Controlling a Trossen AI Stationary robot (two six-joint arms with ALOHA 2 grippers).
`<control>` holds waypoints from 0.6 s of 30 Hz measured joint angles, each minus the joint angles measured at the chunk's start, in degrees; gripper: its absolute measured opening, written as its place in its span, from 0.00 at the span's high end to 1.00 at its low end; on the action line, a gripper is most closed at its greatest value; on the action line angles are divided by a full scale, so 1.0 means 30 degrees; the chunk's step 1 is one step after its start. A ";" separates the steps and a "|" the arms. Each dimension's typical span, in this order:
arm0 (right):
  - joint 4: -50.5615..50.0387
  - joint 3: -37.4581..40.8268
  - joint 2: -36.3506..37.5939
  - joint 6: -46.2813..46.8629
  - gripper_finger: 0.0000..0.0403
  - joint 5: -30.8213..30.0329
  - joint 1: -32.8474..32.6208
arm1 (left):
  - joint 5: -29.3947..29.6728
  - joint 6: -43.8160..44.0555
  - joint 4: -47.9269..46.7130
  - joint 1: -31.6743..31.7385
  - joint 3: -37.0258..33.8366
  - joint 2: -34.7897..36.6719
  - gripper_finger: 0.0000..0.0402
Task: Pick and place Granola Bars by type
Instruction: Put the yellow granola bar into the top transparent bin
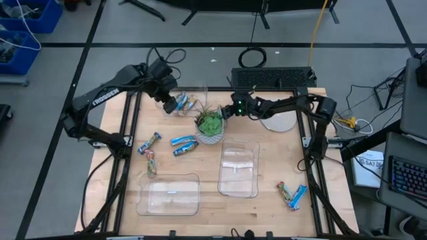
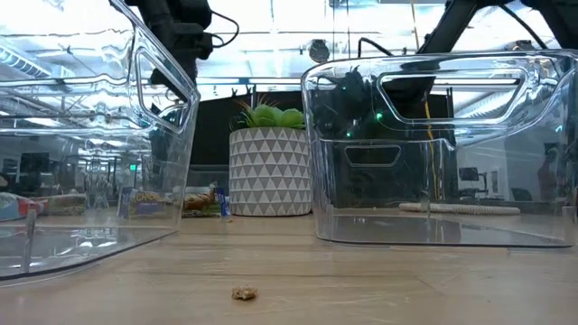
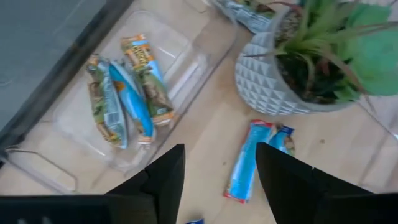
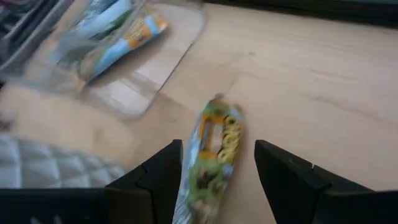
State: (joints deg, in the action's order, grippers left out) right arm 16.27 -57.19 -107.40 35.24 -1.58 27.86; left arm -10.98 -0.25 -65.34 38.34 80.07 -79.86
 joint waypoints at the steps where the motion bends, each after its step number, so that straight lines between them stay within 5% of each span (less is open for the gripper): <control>1: -0.0333 -0.0248 -0.0142 -0.0119 0.52 0.0007 0.0134 | -0.0006 0.0207 -0.0001 -0.0181 0.0000 0.0027 0.49; 18: 0.0068 -0.0647 -0.1942 0.1016 0.55 0.1042 0.0659 | -0.0022 0.0879 0.0406 -0.1207 0.0000 0.0022 0.48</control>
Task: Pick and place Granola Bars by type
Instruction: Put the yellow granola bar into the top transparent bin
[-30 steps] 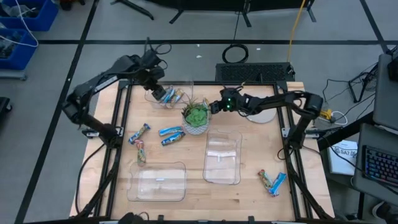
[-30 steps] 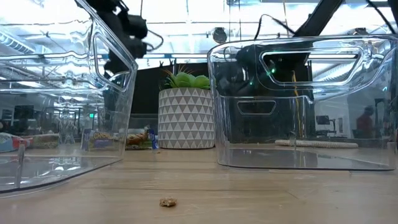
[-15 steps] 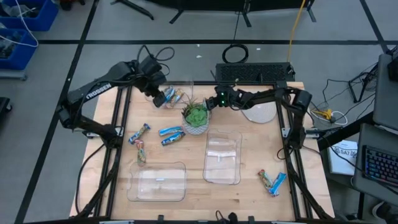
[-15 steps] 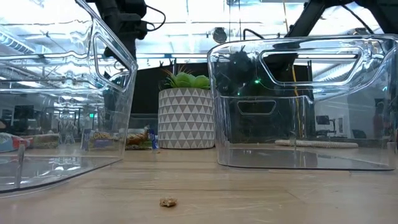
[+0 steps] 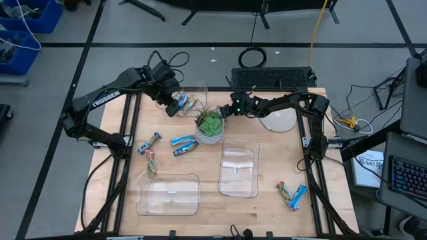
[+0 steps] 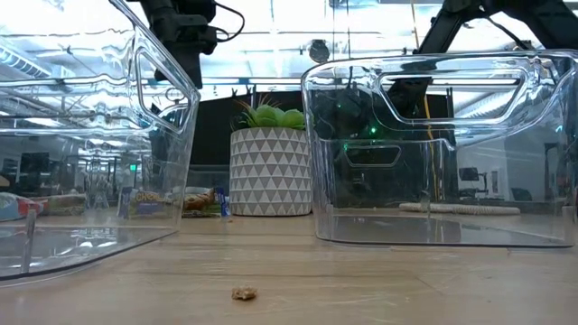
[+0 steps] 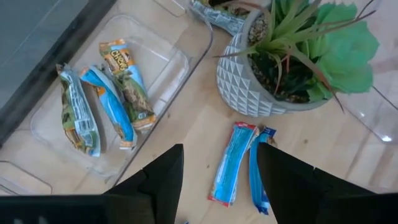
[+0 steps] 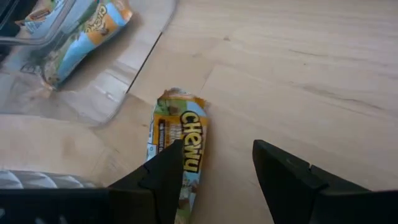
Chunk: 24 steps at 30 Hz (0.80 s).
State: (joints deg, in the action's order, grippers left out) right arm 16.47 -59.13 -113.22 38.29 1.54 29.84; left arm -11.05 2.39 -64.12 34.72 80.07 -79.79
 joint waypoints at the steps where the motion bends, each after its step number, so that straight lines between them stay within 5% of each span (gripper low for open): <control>1: 0.0008 0.0002 0.0059 -0.0025 0.56 0.0029 -0.0028 | 0.0007 -0.0042 0.0087 0.0000 0.0000 0.0000 0.48; 24: -0.3496 -0.1180 0.0460 -0.0956 0.59 0.4399 -0.0169 | 0.0175 0.0030 0.0472 0.0000 0.0000 0.0000 0.48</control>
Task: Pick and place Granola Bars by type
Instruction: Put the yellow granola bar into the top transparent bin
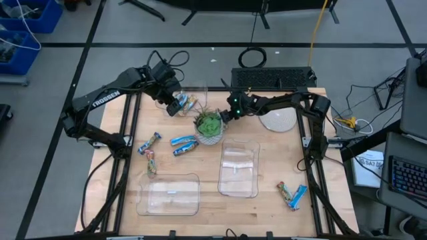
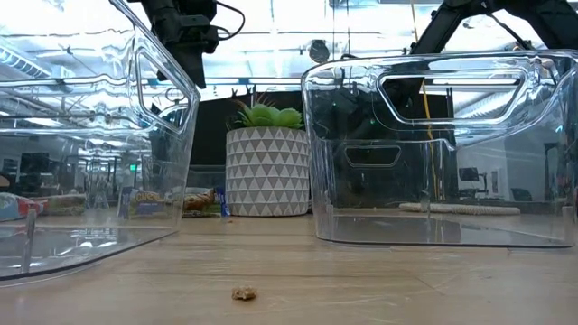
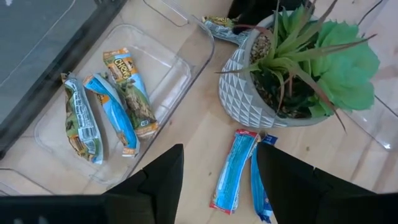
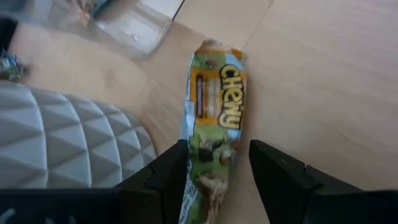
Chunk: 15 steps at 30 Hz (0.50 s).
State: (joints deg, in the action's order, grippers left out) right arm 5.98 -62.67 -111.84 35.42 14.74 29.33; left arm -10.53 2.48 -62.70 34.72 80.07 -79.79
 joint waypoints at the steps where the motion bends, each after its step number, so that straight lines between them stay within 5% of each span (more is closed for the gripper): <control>1: -0.0158 0.0000 0.0109 -0.0124 0.59 0.0001 -0.0037 | 0.0021 0.0000 0.0003 0.0004 0.0000 0.0000 0.48; 15: -0.2026 0.0013 0.0536 -0.0708 0.60 -0.0797 -0.0715 | 0.0011 0.0313 0.1015 0.0015 0.0000 0.0000 0.48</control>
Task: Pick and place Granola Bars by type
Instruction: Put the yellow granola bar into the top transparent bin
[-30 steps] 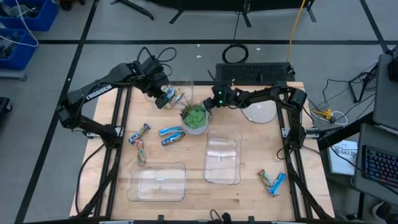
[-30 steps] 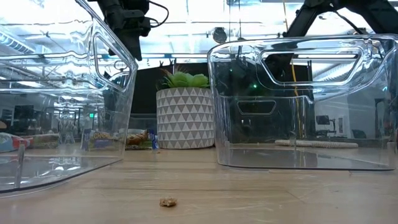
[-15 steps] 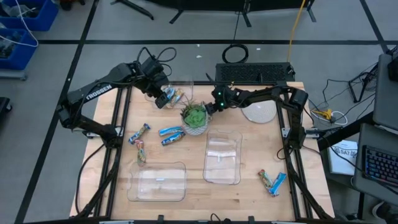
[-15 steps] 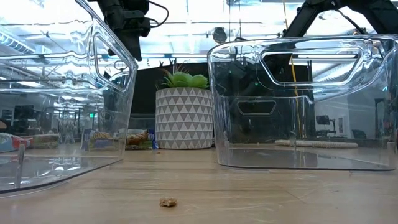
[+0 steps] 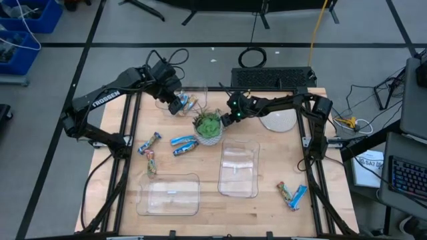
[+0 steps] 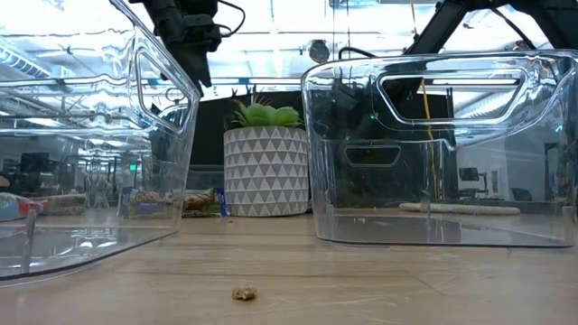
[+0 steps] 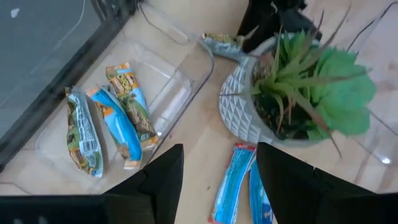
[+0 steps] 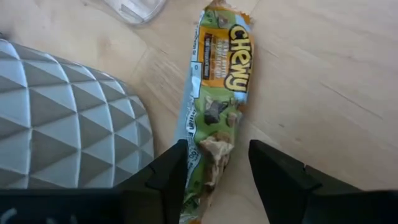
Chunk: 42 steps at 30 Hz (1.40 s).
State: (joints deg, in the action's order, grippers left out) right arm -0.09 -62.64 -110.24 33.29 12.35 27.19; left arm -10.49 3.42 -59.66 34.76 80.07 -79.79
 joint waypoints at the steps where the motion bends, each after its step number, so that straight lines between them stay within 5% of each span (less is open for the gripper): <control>1: -0.0040 0.0000 0.0000 -0.0014 0.61 -0.0064 -0.0038 | -0.0004 0.0040 0.0037 0.0000 0.0000 0.0000 0.48; 9: -0.0728 0.0002 0.0030 0.0038 0.96 -0.0116 -0.0066 | -0.0004 -0.0029 0.0000 0.0000 0.0000 0.0000 0.48; 15: -0.2668 0.0045 0.1459 -0.1191 0.99 -0.0871 0.0558 | -0.0004 0.0075 -0.0014 0.0007 0.0000 0.0000 0.48; 24: -0.3887 0.0045 0.7154 -0.3290 1.00 -0.2655 0.1933 | -0.0103 0.0782 0.1139 0.0007 0.0000 0.0000 0.48; 33: 0.1435 0.0009 1.2568 -0.1773 1.00 -0.0030 0.0103 | -0.2601 0.5930 0.9642 0.0007 0.0000 -0.0007 0.48; 42: 0.4367 0.0009 1.3374 -0.0647 1.00 -0.0837 -0.1938 | -0.6230 1.0647 1.7628 -0.0407 0.0000 -0.0007 0.48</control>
State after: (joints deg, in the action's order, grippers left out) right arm 13.01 -62.61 -70.11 31.35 9.84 21.37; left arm -29.18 35.36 -6.77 33.54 80.07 -79.81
